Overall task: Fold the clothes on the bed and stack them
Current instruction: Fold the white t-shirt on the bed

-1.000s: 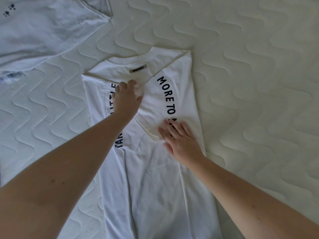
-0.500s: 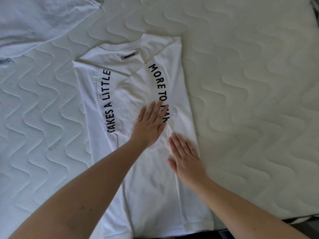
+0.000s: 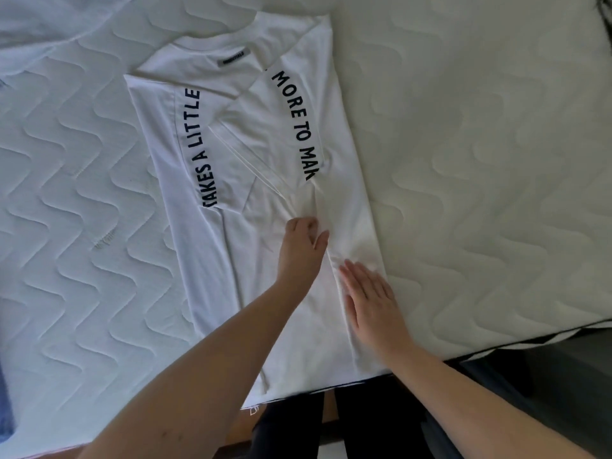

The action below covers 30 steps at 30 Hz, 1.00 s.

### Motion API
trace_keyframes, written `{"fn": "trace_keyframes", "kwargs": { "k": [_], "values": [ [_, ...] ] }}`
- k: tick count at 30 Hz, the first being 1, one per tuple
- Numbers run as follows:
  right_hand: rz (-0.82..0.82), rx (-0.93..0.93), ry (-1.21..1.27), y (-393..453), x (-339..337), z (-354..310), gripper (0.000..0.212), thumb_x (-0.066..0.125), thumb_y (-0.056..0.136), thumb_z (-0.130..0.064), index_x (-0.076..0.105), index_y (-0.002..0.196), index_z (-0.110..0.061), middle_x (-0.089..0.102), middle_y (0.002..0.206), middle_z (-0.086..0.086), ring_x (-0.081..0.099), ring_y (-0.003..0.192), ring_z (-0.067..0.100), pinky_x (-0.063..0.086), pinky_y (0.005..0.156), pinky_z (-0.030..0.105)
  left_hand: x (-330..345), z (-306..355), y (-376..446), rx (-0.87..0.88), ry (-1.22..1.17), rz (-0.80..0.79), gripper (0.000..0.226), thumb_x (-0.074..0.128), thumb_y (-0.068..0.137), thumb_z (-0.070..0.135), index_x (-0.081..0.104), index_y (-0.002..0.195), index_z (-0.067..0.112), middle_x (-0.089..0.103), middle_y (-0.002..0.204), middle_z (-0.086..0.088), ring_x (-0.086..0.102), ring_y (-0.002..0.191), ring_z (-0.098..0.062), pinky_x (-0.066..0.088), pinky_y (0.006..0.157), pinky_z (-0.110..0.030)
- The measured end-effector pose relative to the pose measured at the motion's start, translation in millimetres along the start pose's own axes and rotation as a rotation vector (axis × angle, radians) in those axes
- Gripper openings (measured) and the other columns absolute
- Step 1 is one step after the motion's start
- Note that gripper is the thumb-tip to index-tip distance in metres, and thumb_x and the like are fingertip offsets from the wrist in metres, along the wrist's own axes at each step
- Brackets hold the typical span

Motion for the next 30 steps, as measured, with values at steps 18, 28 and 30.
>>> {"fn": "trace_keyframes", "kwargs": {
  "k": [18, 28, 30],
  "values": [
    [-0.468, 0.776, 0.347, -84.5, 13.7, 72.7, 0.037, 0.063, 0.088, -0.046, 0.067, 0.109, -0.015, 0.069, 0.099, 0.007, 0.058, 0.083, 0.025, 0.044, 0.069, 0.033, 99.6, -54.7, -151.6, -0.523, -0.499, -0.473, 0.025, 0.064, 0.093, 0.006, 0.064, 0.116, -0.001, 0.071, 0.103, -0.017, 0.069, 0.088, -0.024, 0.059, 0.072, -0.028],
    [-0.361, 0.807, 0.475, -128.8, 3.8, 83.3, 0.018, 0.069, 0.087, -0.026, 0.055, 0.094, -0.018, 0.058, 0.085, -0.001, 0.060, 0.088, 0.027, 0.038, 0.070, 0.030, 106.3, -60.4, -187.7, -0.352, 0.118, -0.492, 0.022, 0.064, 0.088, 0.036, 0.061, 0.071, 0.023, 0.070, 0.064, 0.004, 0.068, 0.065, -0.012, 0.054, 0.067, -0.030],
    [-0.266, 0.782, 0.487, -130.5, -3.1, 79.2, 0.023, 0.069, 0.086, -0.021, 0.049, 0.097, -0.018, 0.057, 0.091, -0.001, 0.060, 0.087, 0.026, 0.038, 0.069, 0.030, 97.7, -59.8, -187.1, -0.288, 0.260, -0.479, 0.027, 0.063, 0.088, 0.046, 0.057, 0.071, 0.026, 0.065, 0.065, 0.007, 0.061, 0.066, -0.011, 0.044, 0.059, -0.028]
  ]
}}
Point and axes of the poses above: each hand's wrist, its own y-axis towards the middle knuckle, its own x-axis out of the palm, z = x × y, the point moved 8 cm from there along y, towards the middle knuckle
